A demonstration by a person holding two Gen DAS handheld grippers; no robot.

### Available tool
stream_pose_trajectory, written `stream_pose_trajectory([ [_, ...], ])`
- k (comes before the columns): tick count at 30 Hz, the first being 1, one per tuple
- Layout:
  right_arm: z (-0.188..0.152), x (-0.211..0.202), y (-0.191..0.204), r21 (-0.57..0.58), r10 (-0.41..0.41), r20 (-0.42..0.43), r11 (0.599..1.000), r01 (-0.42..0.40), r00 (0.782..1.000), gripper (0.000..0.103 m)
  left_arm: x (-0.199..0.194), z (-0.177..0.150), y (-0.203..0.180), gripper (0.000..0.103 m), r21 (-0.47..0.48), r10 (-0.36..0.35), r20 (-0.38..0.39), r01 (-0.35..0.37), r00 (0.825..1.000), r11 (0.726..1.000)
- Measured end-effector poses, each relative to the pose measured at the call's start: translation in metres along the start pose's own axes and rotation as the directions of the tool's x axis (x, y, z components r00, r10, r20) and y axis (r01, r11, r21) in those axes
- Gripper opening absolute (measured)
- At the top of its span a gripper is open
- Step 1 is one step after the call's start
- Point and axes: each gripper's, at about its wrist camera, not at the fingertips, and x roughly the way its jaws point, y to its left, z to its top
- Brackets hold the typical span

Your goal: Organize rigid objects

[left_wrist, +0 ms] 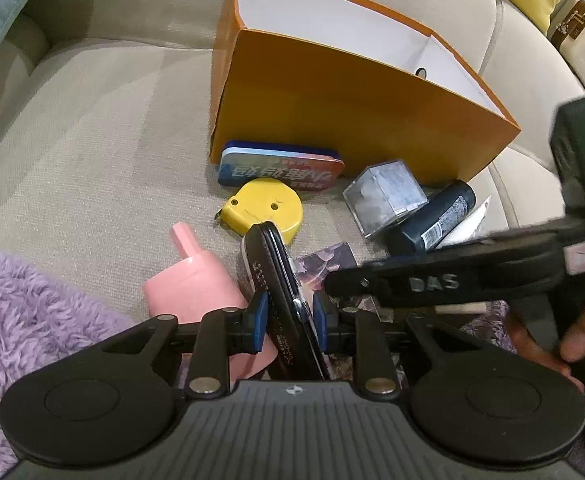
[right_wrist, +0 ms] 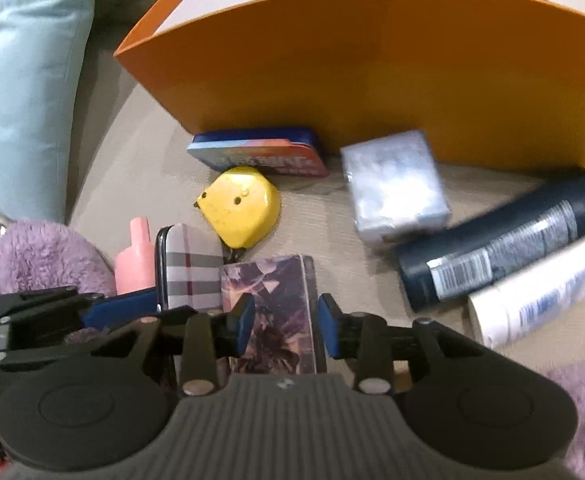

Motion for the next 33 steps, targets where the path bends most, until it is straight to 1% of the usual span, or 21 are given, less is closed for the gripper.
stream_pose_trajectory([
  [1,0.001,0.005,0.005,-0.023,-0.014,0.003,1.000,0.014,1.000,0.039,0.000,0.000,0.001,0.026,-0.004,-0.003,0.000,0.003,1.000,1.000],
  [3,0.007,0.011,0.006,-0.047,-0.023,0.001,0.999,0.023,1.000,0.060,0.000,0.000,0.002,0.026,-0.012,-0.008,0.001,0.008,1.000,1.000],
  [4,0.010,0.018,0.007,-0.053,-0.024,-0.013,0.998,0.024,1.000,0.066,0.000,0.000,0.002,0.026,-0.014,-0.010,0.001,0.010,1.000,1.000],
  [5,0.014,0.027,0.008,-0.046,-0.012,-0.025,0.999,0.011,1.000,0.068,0.001,0.000,0.002,0.026,-0.015,-0.009,0.001,0.009,1.000,1.000],
  [7,0.017,0.032,0.007,-0.045,0.023,-0.037,0.999,-0.025,0.999,0.063,0.001,0.001,0.003,0.026,-0.020,-0.012,0.002,0.012,1.000,1.000],
  [8,0.018,0.031,0.006,-0.033,0.050,-0.043,0.998,-0.052,0.998,0.054,0.001,0.001,0.003,0.026,-0.021,-0.013,0.002,0.013,1.000,1.000],
  [10,0.018,0.027,0.001,0.004,0.055,-0.040,0.998,-0.055,0.998,0.049,0.001,0.001,0.004,0.026,-0.024,-0.014,0.003,0.014,1.000,1.000],
  [13,0.012,0.013,-0.012,0.094,0.080,-0.017,0.992,-0.079,0.997,0.038,-0.001,0.000,0.004,0.026,-0.019,-0.013,0.005,0.013,1.000,1.000],
  [15,0.006,0.001,-0.016,0.118,0.091,0.013,0.989,-0.091,0.996,0.030,-0.001,-0.001,0.002,0.026,-0.014,-0.011,0.003,0.011,1.000,1.000],
  [16,0.004,-0.004,-0.016,0.128,0.097,0.029,0.987,-0.100,0.995,0.029,-0.001,-0.001,0.001,0.026,-0.011,-0.010,0.004,0.010,1.000,1.000],
  [18,-0.003,-0.016,-0.017,0.148,0.138,0.064,0.978,-0.146,0.988,0.025,-0.001,-0.001,0.001,0.026,-0.010,-0.008,0.004,0.008,1.000,1.000],
  [19,-0.009,-0.019,-0.013,0.167,0.179,0.071,0.968,-0.189,0.981,0.024,-0.001,-0.002,0.001,0.026,-0.011,-0.009,0.004,0.009,1.000,1.000],
  [20,-0.013,-0.018,-0.011,0.185,0.219,0.068,0.956,-0.228,0.973,0.015,-0.001,-0.002,0.001,0.024,-0.012,-0.005,0.005,0.005,1.000,1.000],
  [22,-0.020,-0.010,0.005,0.172,0.170,0.054,0.969,-0.177,0.984,0.014,-0.002,-0.003,0.002,0.023,-0.016,-0.010,0.006,0.010,1.000,1.000],
  [23,-0.024,-0.006,0.009,0.155,0.161,0.060,0.973,-0.169,0.985,0.017,-0.003,-0.004,0.003,0.022,-0.020,-0.008,0.007,0.008,1.000,1.000],
  [25,-0.028,-0.005,0.008,0.190,0.180,0.073,0.963,-0.191,0.981,0.020,-0.005,-0.005,0.007,0.022,-0.036,-0.021,0.011,0.021,1.000,0.999],
  [27,-0.030,-0.004,0.007,0.199,0.169,0.078,0.963,-0.181,0.983,0.029,-0.006,-0.005,0.008,0.022,-0.036,-0.024,0.015,0.025,1.000,0.999],
  [29,-0.032,-0.008,0.003,0.225,0.159,0.084,0.959,-0.175,0.984,0.033,-0.006,-0.006,0.006,0.023,-0.023,-0.018,0.019,0.018,1.000,1.000],
  [30,-0.033,-0.010,0.000,0.251,0.164,0.087,0.951,-0.181,0.983,0.043,-0.007,-0.007,0.004,0.024,-0.011,-0.012,0.022,0.012,1.000,1.000],
  [31,-0.033,-0.010,-0.003,0.277,0.176,0.095,0.941,-0.196,0.980,0.046,-0.008,-0.008,0.002,0.026,0.003,-0.002,0.025,0.002,1.000,1.000],
  [33,-0.029,-0.008,-0.003,0.302,0.171,0.104,0.933,-0.195,0.980,0.048,-0.009,-0.010,0.000,0.026,0.026,0.010,0.031,-0.011,0.999,1.000],
])
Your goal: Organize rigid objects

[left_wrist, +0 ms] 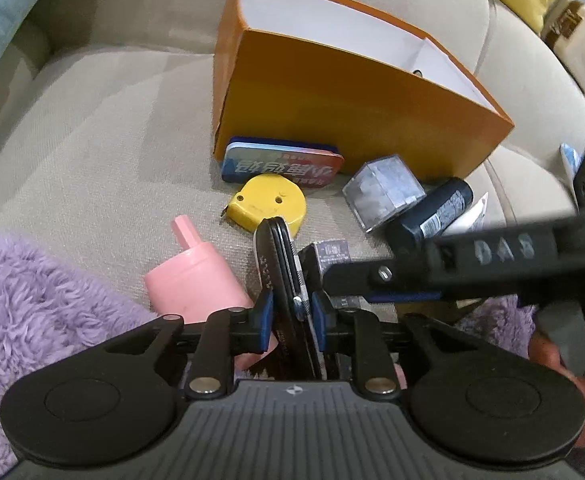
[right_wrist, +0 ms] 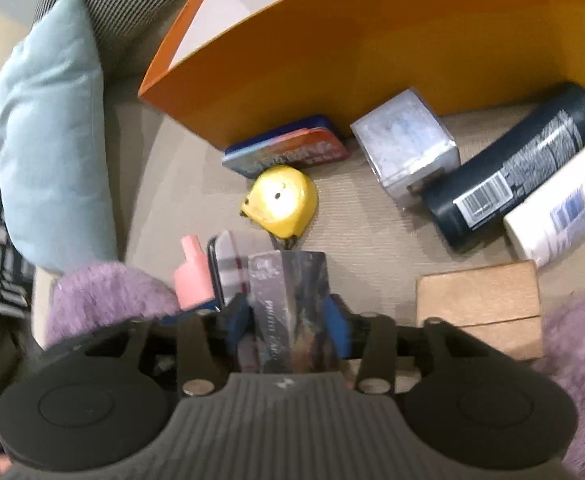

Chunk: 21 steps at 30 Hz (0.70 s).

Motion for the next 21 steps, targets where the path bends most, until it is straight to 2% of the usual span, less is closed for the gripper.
stream_pose_trajectory([
  [5,0.000,0.010,0.017,-0.054,-0.106,0.010,0.993,0.107,0.994,0.047,0.000,-0.001,0.000,0.028,0.005,0.003,-0.002,-0.003,1.000,1.000],
  [10,-0.003,0.016,0.028,-0.137,-0.216,0.014,0.967,0.216,0.976,0.045,0.002,-0.001,0.001,0.028,0.002,0.000,-0.006,0.000,1.000,1.000],
  [12,-0.002,0.018,0.018,-0.095,-0.181,-0.005,0.979,0.179,0.984,0.039,0.005,-0.001,-0.002,0.029,0.017,0.006,-0.006,-0.006,1.000,1.000],
  [13,-0.002,0.019,0.015,-0.084,-0.159,-0.015,0.984,0.157,0.987,0.028,0.005,-0.002,-0.003,0.029,0.026,0.008,-0.006,-0.008,1.000,1.000],
  [20,-0.003,0.012,0.015,-0.119,-0.182,0.014,0.976,0.183,0.983,0.024,0.012,0.000,-0.004,0.031,0.038,0.011,-0.017,-0.010,1.000,0.999],
  [21,-0.004,0.008,0.014,-0.121,-0.185,0.021,0.975,0.186,0.983,0.024,0.014,0.000,-0.006,0.024,0.041,0.009,-0.017,-0.008,1.000,0.999],
])
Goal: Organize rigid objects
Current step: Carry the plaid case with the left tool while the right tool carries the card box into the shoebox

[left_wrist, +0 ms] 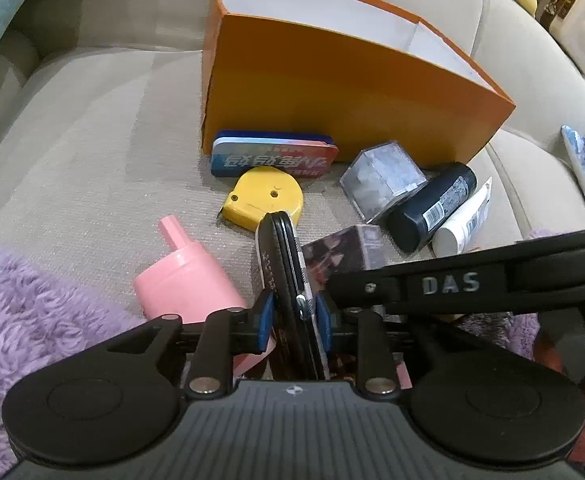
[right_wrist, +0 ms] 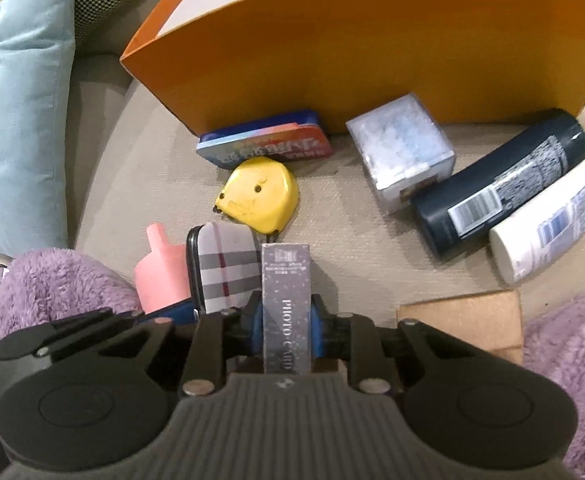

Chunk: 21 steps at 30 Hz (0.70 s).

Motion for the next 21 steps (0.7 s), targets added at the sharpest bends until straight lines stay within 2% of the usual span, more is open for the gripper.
stream_pose_trajectory([
  [7,-0.001,-0.044,-0.008,-0.031,0.001,0.097,1.000,0.002,0.995,0.024,-0.026,0.001,-0.003,0.018,-0.021,-0.025,0.067,0.026,0.997,0.999],
  [11,0.009,-0.070,-0.011,-0.067,0.008,0.159,0.998,0.003,0.987,0.024,-0.059,0.017,-0.009,0.018,-0.023,-0.083,0.133,0.086,0.988,0.996],
  [15,0.029,-0.102,-0.012,-0.087,0.061,0.209,0.995,-0.043,0.976,0.024,-0.088,0.051,-0.010,0.018,-0.011,-0.129,0.187,0.134,0.974,0.991],
  [21,0.076,-0.140,-0.010,-0.125,0.131,0.290,0.987,-0.099,0.948,0.024,-0.100,0.122,-0.005,0.018,-0.015,-0.182,0.224,0.190,0.957,0.982],
])
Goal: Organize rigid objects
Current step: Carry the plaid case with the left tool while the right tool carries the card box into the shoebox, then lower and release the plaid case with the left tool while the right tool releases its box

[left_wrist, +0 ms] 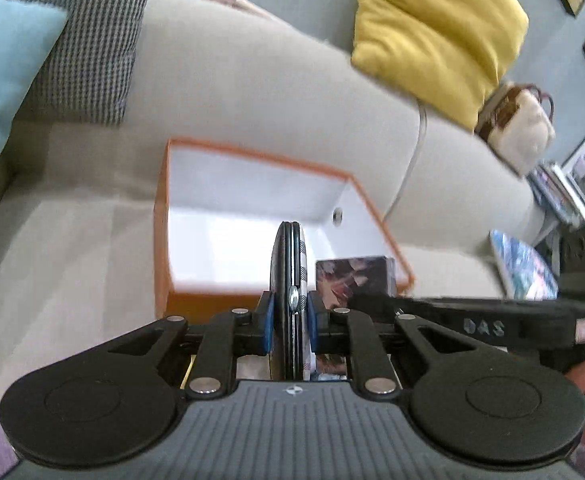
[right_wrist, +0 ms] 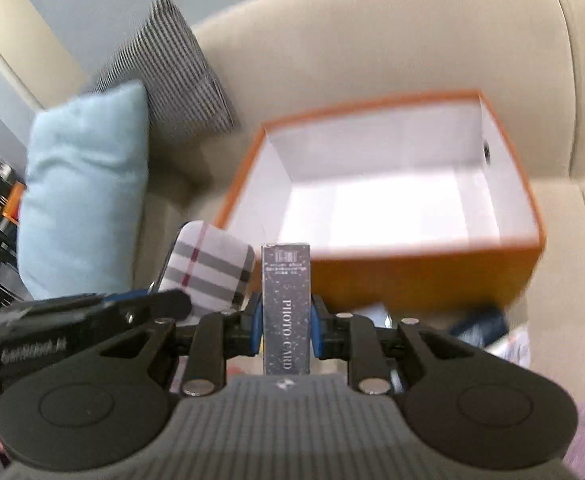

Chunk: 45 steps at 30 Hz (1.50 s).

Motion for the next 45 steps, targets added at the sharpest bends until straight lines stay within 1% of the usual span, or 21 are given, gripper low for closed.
stream_pose_trajectory([
  [3,0.030,0.006,-0.007,-0.003,0.000,0.032,1.000,0.000,0.999,0.024,0.024,0.033,0.009,0.018,-0.020,-0.003,-0.004,0.003,1.000,1.000],
  [6,0.054,0.026,-0.015,-0.011,-0.033,0.042,0.999,0.033,0.999,0.024,0.060,0.057,0.025,0.018,-0.060,0.012,-0.042,-0.014,0.999,0.998],
  [10,0.078,0.074,-0.039,0.028,-0.046,-0.018,0.999,0.046,0.999,0.024,0.120,0.078,0.048,0.018,-0.119,0.046,-0.120,-0.061,0.992,0.991],
  [13,0.087,0.112,-0.053,0.043,-0.065,-0.067,0.997,0.068,0.996,0.024,0.160,0.081,0.055,0.018,-0.124,0.086,-0.176,-0.109,0.981,0.986],
  [16,0.094,0.145,-0.065,0.058,-0.083,-0.109,0.994,0.089,0.991,0.024,0.190,0.079,0.054,0.018,-0.087,0.128,-0.221,-0.151,0.967,0.985],
  [19,0.096,0.165,-0.075,0.059,-0.092,-0.135,0.993,0.100,0.987,0.024,0.215,0.079,0.048,0.018,-0.045,0.176,-0.259,-0.194,0.950,0.980],
  [21,0.097,0.175,-0.079,0.054,-0.096,-0.149,0.993,0.105,0.984,0.024,0.227,0.077,0.044,0.018,-0.023,0.210,-0.282,-0.225,0.936,0.974],
  [23,0.097,0.184,-0.083,0.052,-0.095,-0.162,0.993,0.104,0.982,0.024,0.238,0.076,0.042,0.018,-0.013,0.232,-0.294,-0.246,0.927,0.969],
  [26,0.097,0.194,-0.083,0.055,-0.090,-0.176,0.993,0.101,0.980,0.023,0.251,0.074,0.038,0.018,0.013,0.280,-0.307,-0.290,0.910,0.957],
  [29,0.095,0.201,-0.081,0.060,-0.085,-0.188,0.993,0.097,0.979,0.023,0.257,0.068,0.029,0.020,0.066,0.332,-0.305,-0.328,0.893,0.942],
  [31,0.094,0.205,-0.082,0.061,-0.083,-0.192,0.993,0.096,0.978,0.023,0.260,0.067,0.025,0.024,0.089,0.356,-0.302,-0.346,0.884,0.934],
  [32,0.094,0.206,-0.081,0.060,-0.083,-0.194,0.994,0.096,0.977,0.023,0.260,0.065,0.023,0.025,0.104,0.368,-0.300,-0.353,0.880,0.930],
  [34,0.091,0.204,-0.082,0.062,-0.083,-0.196,0.993,0.096,0.977,0.023,0.258,0.064,0.014,0.026,0.163,0.400,-0.281,-0.368,0.872,0.916],
  [36,0.092,0.202,-0.084,0.062,-0.079,-0.196,0.994,0.093,0.977,0.023,0.252,0.061,0.004,0.027,0.228,0.433,-0.245,-0.383,0.867,0.895],
  [37,0.092,0.202,-0.084,0.060,-0.076,-0.196,0.994,0.090,0.978,0.023,0.247,0.059,0.000,0.027,0.247,0.439,-0.228,-0.384,0.869,0.890],
  [39,0.093,0.202,-0.082,0.059,-0.071,-0.198,0.995,0.084,0.978,0.023,0.236,0.060,-0.004,0.029,0.256,0.426,-0.204,-0.372,0.881,0.892],
  [42,0.094,0.201,-0.080,0.054,-0.080,-0.201,0.994,0.092,0.976,0.024,0.209,0.063,0.001,0.030,0.213,0.369,-0.159,-0.334,0.916,0.918],
  [43,0.096,0.199,-0.082,0.051,-0.090,-0.206,0.993,0.102,0.974,0.024,0.200,0.067,0.004,0.030,0.195,0.354,-0.143,-0.325,0.924,0.925],
  [45,0.099,0.203,-0.081,0.049,-0.107,-0.220,0.992,0.120,0.970,0.024,0.185,0.073,0.015,0.030,0.152,0.341,-0.112,-0.323,0.934,0.934],
])
